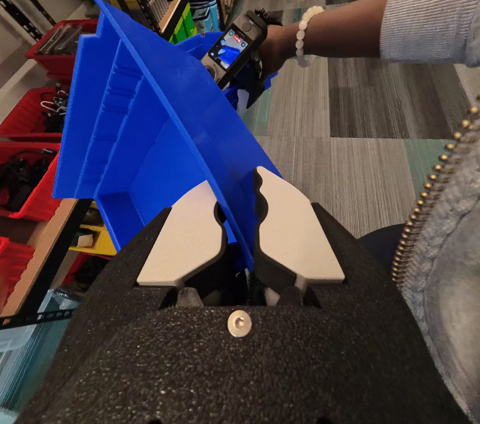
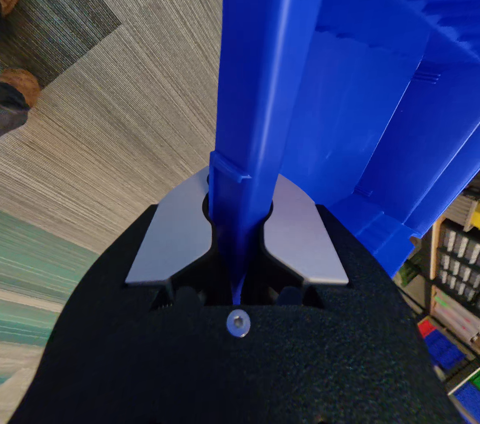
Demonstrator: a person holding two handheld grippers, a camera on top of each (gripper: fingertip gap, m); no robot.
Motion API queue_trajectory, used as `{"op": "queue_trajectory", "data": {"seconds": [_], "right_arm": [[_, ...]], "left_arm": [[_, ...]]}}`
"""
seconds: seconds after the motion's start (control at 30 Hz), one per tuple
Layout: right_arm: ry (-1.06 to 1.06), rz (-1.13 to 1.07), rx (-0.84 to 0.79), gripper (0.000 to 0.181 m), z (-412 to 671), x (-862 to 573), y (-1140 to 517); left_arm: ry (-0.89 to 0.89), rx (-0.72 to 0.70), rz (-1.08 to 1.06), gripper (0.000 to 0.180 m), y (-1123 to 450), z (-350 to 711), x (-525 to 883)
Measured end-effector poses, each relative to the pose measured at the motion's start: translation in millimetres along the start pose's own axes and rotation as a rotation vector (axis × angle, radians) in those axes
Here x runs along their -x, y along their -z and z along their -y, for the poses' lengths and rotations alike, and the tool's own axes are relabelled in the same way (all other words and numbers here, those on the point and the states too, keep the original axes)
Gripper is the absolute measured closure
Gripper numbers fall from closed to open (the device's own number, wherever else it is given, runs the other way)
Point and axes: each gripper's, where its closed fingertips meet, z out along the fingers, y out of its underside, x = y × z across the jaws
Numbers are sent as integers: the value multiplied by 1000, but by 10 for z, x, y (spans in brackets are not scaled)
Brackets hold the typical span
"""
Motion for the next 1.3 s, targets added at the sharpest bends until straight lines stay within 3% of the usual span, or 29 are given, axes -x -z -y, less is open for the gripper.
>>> {"op": "queue_trajectory", "data": {"seconds": [0.63,0.97,1.3], "right_arm": [[-390,-56,138,152,-808,-118,-953],[-419,-7,168,152,-737,352,-2362],[-417,82,182,152,-410,521,-2615]], "left_arm": [[-85,66,-174,165,-849,-19,486],[-17,120,-156,165,-1504,-805,512],[-25,135,-107,164,-1308,-611,822]]}}
